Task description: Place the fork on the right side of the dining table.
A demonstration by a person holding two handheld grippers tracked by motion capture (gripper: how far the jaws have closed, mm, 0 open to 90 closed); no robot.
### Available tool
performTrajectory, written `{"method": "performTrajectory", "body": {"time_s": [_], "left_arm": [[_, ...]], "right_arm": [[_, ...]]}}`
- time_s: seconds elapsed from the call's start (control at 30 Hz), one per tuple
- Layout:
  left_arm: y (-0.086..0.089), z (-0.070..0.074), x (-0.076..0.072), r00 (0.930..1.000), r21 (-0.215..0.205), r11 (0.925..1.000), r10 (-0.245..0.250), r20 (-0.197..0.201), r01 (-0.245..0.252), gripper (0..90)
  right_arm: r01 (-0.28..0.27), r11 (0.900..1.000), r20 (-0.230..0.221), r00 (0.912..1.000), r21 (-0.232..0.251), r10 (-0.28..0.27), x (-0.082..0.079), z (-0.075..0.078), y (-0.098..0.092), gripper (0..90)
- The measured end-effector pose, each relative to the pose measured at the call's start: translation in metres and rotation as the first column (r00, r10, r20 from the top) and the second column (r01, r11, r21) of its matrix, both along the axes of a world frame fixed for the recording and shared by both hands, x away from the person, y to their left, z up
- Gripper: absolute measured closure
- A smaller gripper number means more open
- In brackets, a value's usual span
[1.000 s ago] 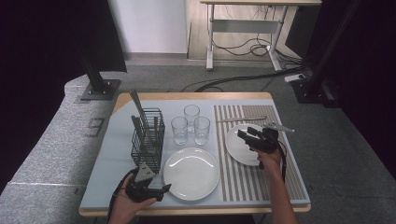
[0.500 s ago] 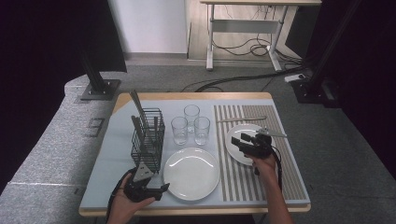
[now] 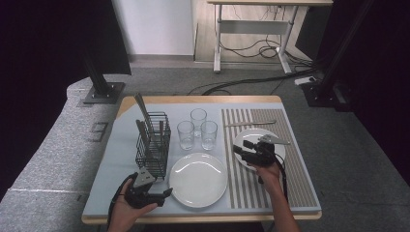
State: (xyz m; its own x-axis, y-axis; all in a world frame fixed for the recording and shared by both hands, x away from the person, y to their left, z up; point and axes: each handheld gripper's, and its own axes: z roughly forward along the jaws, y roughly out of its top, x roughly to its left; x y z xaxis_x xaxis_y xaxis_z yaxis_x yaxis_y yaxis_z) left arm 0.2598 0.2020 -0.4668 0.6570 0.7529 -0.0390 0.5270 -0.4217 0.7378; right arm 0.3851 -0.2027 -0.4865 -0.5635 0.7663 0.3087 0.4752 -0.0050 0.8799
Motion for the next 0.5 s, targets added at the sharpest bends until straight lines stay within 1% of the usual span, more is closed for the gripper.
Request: {"method": "performTrajectory", "body": {"time_s": [0.13,0.33,0.5], "left_arm": [[-0.001,-0.001,0.000,1.0000,0.000,1.0000,-0.003,0.000,0.003,25.7],[-0.002,0.000,-0.001,1.0000,-0.005,1.0000,-0.008,-0.001,0.008,25.7],[-0.004,-0.002,0.001,0.9999,0.002,0.9999,-0.014,-0.003,0.014,25.7]], "right_arm": [[-0.007,1.000,0.008,0.9999,0.004,0.007,-0.003,0.003,0.002,40.1],[-0.025,1.000,0.028,0.9993,0.008,0.025,-0.007,0.008,0.011,39.6],[-0.045,0.999,0.037,0.9983,0.010,0.044,-0.008,0.009,0.017,39.0]]}}
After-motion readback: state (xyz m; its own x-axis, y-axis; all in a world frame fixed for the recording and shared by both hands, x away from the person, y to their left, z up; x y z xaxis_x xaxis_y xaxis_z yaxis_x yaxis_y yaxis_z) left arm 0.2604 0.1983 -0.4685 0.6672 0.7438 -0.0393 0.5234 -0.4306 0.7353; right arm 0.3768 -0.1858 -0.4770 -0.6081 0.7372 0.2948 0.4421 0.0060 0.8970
